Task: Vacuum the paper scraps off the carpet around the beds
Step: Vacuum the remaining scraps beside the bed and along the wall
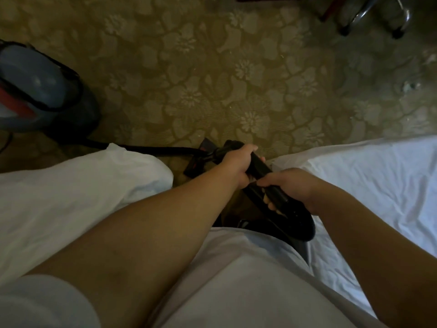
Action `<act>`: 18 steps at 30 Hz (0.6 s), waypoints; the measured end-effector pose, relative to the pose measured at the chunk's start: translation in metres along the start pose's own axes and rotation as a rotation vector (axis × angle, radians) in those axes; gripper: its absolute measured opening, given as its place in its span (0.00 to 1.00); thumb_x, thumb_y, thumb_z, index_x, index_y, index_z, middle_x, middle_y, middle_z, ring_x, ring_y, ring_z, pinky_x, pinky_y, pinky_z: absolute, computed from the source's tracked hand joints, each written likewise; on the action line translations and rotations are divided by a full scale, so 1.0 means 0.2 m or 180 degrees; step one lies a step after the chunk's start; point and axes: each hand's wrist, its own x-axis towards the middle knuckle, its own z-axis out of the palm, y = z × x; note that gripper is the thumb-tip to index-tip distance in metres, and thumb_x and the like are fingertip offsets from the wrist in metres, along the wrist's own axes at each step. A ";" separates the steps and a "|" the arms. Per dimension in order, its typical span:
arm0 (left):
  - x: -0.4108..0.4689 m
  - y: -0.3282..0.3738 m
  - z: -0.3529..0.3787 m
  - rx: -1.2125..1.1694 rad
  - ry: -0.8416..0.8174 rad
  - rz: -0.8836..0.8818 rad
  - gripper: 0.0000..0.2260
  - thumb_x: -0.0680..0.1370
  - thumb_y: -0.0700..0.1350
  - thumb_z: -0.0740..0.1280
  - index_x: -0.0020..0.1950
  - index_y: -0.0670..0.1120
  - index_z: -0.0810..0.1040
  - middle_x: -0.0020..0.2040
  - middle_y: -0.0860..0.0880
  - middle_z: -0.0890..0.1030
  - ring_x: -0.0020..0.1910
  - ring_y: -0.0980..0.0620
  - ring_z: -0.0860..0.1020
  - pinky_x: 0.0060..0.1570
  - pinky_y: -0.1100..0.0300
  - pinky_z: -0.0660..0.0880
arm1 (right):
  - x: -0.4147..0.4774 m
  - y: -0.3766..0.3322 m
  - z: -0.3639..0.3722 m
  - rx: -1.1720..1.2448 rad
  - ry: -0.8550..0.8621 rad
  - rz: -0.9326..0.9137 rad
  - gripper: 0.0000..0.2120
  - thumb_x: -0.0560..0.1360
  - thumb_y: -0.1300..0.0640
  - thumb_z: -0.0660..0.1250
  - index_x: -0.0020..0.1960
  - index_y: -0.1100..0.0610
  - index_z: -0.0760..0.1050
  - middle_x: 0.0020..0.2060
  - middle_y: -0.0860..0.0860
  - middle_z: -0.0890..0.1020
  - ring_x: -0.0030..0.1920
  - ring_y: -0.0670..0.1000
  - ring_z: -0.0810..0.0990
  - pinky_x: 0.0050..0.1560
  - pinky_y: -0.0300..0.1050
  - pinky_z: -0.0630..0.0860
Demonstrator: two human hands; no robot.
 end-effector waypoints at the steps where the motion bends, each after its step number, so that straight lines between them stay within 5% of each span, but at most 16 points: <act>1: 0.01 0.00 0.01 -0.0056 -0.0006 -0.0037 0.09 0.81 0.46 0.69 0.58 0.43 0.75 0.50 0.44 0.79 0.43 0.50 0.80 0.36 0.51 0.77 | 0.00 0.00 -0.01 -0.0033 0.0005 -0.0002 0.14 0.80 0.53 0.71 0.51 0.65 0.82 0.35 0.58 0.85 0.32 0.53 0.84 0.37 0.47 0.80; 4: 0.02 -0.02 0.04 -0.0219 -0.0037 -0.0134 0.07 0.81 0.45 0.69 0.55 0.43 0.76 0.49 0.45 0.79 0.43 0.50 0.80 0.39 0.52 0.78 | 0.00 0.02 -0.05 -0.0061 -0.0018 -0.0054 0.14 0.79 0.54 0.73 0.54 0.66 0.82 0.39 0.61 0.86 0.35 0.56 0.84 0.39 0.49 0.80; 8: 0.01 0.02 0.11 -0.0334 -0.0056 0.0060 0.13 0.80 0.44 0.69 0.63 0.41 0.76 0.48 0.45 0.79 0.42 0.50 0.80 0.36 0.54 0.78 | -0.01 0.00 -0.14 -0.0065 -0.0046 -0.0222 0.12 0.78 0.54 0.74 0.54 0.63 0.82 0.38 0.59 0.87 0.36 0.56 0.86 0.38 0.49 0.80; 14: 0.06 0.28 0.29 -0.0463 0.0103 0.0156 0.09 0.81 0.45 0.69 0.58 0.41 0.76 0.47 0.44 0.79 0.42 0.49 0.80 0.39 0.52 0.78 | 0.20 -0.22 -0.39 -0.0202 -0.0253 -0.0209 0.15 0.78 0.51 0.75 0.56 0.63 0.82 0.38 0.58 0.86 0.36 0.56 0.85 0.39 0.49 0.81; 18: 0.11 0.37 0.48 -0.0506 0.0260 0.0172 0.08 0.81 0.46 0.69 0.52 0.42 0.75 0.47 0.43 0.79 0.43 0.48 0.80 0.52 0.49 0.79 | 0.31 -0.32 -0.61 -0.0475 -0.0431 -0.0107 0.16 0.78 0.52 0.74 0.56 0.65 0.81 0.37 0.58 0.86 0.34 0.55 0.85 0.34 0.47 0.80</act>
